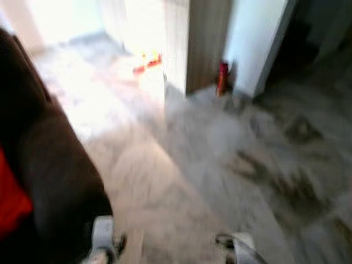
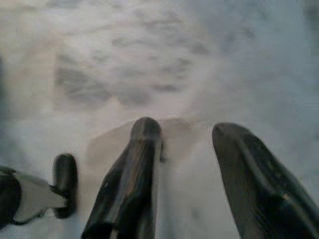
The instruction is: Move the pillow to the sofa from floor
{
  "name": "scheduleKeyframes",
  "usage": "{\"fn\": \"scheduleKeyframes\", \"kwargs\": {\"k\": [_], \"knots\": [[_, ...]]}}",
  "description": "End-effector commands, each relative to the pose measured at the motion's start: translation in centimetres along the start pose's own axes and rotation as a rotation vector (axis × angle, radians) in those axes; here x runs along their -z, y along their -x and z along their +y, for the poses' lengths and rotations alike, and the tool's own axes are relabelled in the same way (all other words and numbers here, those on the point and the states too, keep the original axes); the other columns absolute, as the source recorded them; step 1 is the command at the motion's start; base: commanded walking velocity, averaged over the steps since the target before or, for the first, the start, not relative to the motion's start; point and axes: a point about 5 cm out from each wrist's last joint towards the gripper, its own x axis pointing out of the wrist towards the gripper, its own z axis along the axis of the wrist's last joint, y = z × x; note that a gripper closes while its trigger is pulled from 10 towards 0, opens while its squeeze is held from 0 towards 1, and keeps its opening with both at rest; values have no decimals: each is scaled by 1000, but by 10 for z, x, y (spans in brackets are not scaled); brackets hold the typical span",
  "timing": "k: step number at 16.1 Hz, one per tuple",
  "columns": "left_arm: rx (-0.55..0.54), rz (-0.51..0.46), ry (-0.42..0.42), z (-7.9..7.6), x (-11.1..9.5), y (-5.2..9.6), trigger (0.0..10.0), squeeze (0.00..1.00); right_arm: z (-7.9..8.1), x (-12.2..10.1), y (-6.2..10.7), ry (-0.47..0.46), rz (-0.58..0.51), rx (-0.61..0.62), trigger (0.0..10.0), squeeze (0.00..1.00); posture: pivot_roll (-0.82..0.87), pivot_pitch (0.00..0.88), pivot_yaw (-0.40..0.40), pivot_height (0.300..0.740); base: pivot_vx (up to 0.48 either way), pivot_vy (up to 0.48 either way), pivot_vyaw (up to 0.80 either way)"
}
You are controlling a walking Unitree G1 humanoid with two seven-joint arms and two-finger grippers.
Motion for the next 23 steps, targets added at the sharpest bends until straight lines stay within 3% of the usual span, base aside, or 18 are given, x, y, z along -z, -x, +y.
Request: {"fn": "scheduleKeyframes", "kwargs": {"k": [1, 14, 19, 23], "knots": [[-45, 26, -14, 17, 8, 4, 10000, 0, 13, -9, -1, 2, -28, -33, 10000, 0, 113, 77, -18, 740, 405, 0, 0], [-49, 40, -9, 18, 11, 5, 10000, 0, 15, -12, -1, 26, -46, -58, 10000, 0, 115, 86, -19, 740, 429, 0, 0], [-51, 47, -8, 19, 12, 5, 10000, 0, 7, -11, -1, 36, -49, -48, 10000, 0, 114, 89, -19, 740, 436, 0, 800], [-50, 50, -7, 18, 13, 5, 10000, 0, 0, -12, -1, 10, -52, -40, 10000, 0, 113, 89, -21, 740, 407, 0, 0]]}}
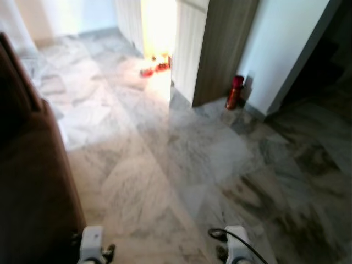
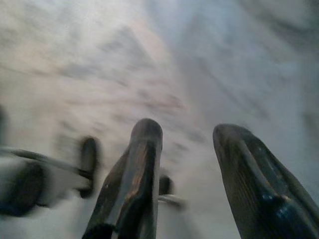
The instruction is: Move the pillow to the sofa from floor
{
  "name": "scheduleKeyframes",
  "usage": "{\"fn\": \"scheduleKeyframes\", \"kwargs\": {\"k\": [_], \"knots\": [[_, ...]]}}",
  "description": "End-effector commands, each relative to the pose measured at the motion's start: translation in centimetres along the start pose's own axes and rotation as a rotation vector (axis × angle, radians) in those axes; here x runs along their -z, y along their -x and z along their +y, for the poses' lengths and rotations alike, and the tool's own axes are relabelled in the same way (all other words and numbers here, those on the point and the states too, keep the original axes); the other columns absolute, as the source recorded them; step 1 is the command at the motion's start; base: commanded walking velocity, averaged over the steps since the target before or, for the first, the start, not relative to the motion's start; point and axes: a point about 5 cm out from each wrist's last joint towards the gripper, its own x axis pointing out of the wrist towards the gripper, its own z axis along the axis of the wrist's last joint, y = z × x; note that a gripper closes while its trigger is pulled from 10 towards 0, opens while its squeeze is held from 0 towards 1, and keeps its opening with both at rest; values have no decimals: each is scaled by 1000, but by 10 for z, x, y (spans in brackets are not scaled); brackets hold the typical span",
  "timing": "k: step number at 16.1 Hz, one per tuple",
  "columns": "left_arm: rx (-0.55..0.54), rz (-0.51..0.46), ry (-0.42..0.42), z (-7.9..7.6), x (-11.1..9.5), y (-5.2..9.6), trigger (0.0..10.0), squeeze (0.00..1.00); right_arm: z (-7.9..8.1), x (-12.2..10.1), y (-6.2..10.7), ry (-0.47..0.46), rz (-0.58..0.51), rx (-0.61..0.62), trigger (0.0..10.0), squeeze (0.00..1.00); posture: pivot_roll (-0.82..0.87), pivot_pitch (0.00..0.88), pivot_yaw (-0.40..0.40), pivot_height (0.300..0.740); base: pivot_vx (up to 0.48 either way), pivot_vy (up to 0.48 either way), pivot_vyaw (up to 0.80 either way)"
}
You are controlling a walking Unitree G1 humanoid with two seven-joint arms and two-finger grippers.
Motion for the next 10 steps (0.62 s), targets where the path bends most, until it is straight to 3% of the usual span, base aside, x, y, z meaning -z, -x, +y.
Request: {"fn": "scheduleKeyframes", "kwargs": {"k": [1, 10], "knots": [[25, -7, 7, -11, -4, -2, 10000, 0, -17, 11, 3, -19, 28, 40, 10000, 0, 113, 88, -22, 740, 480, 0, 0], [22, 3, 11, -10, -2, -2, 10000, 0, -20, 11, 3, -15, 29, 42, 10000, 0, 114, 86, -21, 740, 431, 0, 0]]}}
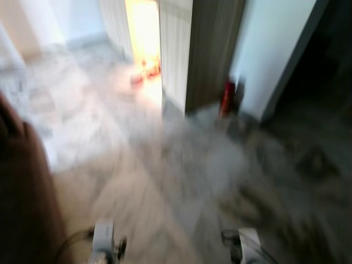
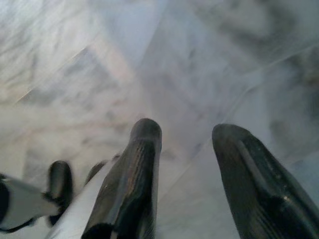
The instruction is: Move the pillow to the sofa from floor
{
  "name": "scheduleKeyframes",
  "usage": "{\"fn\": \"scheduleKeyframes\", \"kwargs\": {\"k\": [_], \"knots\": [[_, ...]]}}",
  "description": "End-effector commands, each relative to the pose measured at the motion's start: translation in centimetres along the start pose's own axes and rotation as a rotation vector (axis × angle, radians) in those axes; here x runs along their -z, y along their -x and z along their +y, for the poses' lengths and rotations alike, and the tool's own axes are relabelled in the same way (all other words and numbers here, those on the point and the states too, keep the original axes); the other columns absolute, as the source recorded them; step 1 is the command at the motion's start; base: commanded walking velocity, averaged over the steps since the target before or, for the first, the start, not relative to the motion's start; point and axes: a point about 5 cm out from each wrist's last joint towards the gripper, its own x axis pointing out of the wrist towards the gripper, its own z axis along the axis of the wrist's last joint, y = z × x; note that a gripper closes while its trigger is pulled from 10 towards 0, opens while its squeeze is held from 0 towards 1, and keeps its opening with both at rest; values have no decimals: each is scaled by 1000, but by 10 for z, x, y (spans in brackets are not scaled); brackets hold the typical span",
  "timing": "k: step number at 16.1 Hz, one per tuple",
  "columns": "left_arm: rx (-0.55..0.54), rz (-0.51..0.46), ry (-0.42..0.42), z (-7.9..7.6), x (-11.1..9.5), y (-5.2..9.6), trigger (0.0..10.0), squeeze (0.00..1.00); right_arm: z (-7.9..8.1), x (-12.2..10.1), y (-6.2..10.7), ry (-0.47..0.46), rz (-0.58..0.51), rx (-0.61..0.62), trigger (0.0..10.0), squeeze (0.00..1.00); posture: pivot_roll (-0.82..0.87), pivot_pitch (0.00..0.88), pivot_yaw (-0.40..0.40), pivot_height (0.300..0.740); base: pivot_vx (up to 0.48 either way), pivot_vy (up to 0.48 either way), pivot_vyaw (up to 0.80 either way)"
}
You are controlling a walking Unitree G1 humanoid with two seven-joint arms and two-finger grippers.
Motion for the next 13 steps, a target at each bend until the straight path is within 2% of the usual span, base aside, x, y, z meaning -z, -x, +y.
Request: {"fn": "scheduleKeyframes", "kwargs": {"k": [1, 8, 10, 13], "knots": [[-40, 28, -8, 15, 6, 3, 10000, 0, 11, -5, -1, -8, -14, -28, 10000, 0, 114, 86, -21, 740, 480, 0, 0], [-42, 28, -7, 16, 6, 3, 10000, 0, 12, -5, -1, -8, -15, -28, 10000, 0, 113, 80, -20, 740, 400, 0, 0], [-43, 27, -9, 16, 6, 3, 10000, 0, 12, -5, -1, -8, -15, -28, 10000, 0, 111, 77, -19, 740, 244, 0, 0], [-44, 9, 4, 15, 4, 3, 10000, 0, 12, -5, -1, -9, -16, -28, 10000, 0, 111, 73, -19, 740, 0, 0, 0]]}}
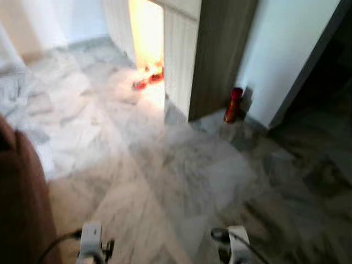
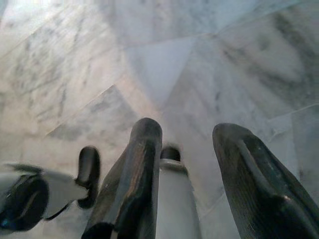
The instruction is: Move the pillow to the sofa from floor
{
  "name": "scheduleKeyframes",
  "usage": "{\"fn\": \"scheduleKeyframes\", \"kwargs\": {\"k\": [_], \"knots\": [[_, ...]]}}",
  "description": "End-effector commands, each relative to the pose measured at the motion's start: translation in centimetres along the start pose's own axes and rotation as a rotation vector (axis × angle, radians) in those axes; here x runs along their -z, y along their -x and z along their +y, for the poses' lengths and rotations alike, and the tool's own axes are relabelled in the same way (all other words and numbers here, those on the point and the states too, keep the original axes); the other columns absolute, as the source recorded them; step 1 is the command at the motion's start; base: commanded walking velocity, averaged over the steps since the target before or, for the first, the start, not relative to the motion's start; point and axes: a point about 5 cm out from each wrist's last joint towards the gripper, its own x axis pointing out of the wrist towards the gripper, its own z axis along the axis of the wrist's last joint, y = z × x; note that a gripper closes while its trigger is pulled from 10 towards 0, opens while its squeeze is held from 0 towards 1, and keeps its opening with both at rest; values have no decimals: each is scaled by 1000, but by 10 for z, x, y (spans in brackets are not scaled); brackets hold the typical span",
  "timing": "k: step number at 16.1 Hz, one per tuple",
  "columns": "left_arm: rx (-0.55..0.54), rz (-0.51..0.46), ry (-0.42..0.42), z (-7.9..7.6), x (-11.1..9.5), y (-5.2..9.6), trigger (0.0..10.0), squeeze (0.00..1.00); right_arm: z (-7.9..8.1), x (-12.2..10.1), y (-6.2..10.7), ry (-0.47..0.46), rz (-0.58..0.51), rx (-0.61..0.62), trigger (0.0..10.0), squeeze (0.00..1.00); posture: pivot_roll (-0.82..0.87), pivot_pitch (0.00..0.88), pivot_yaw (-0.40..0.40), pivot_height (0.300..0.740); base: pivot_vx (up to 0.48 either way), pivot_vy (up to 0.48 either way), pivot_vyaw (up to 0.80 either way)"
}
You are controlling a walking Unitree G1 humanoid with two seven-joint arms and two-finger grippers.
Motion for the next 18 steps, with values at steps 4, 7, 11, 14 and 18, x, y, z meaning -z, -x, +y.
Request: {"fn": "scheduleKeyframes", "kwargs": {"k": [4, 7, 11, 14, 18], "knots": [[17, 17, 18, -7, 7, 1, 10000, 0, -8, 3, 1, -18, -2, 18, 10000, 0, 111, 73, -19, 740, 0, 0, 0], [19, 17, 16, -7, 7, 1, 10000, 0, -11, 3, 2, -19, -3, 21, 10000, 0, 111, 63, -18, 740, 0, 0, 0], [22, 18, 13, -8, 7, 1, 10000, 0, -18, 3, 2, -17, -5, 26, 10000, 0, 111, 63, -18, 740, 0, 0, 0], [23, 17, 11, -8, 7, 1, 10000, 0, -20, 4, 3, -2, 0, 25, 10000, 0, 112, 57, -17, 740, 0, 0, 0], [23, 16, 11, -8, 7, 1, 10000, 0, -20, 4, 3, 9, 4, 25, 10000, 0, 112, 57, -17, 740, 0, 0, 0]]}}
